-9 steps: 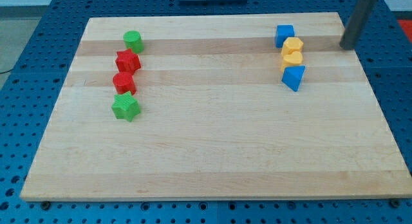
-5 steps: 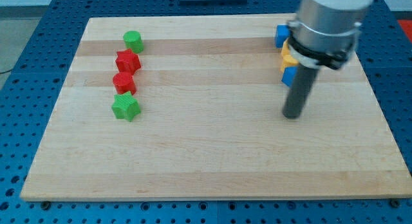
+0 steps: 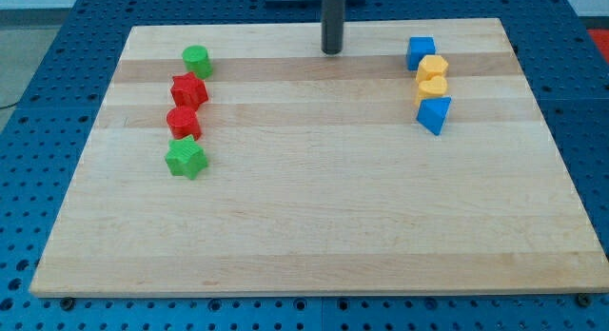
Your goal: Point your arm at the green circle
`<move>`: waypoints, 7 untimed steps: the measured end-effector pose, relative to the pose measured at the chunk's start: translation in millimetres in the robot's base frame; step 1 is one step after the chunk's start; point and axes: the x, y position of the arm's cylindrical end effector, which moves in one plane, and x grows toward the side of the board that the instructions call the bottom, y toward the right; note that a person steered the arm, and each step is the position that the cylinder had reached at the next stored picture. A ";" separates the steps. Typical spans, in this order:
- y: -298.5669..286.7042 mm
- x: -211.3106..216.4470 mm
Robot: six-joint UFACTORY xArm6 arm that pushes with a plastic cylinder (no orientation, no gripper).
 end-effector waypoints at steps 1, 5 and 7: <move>-52.1 -35.9; -154.3 -38.2; -154.3 -38.2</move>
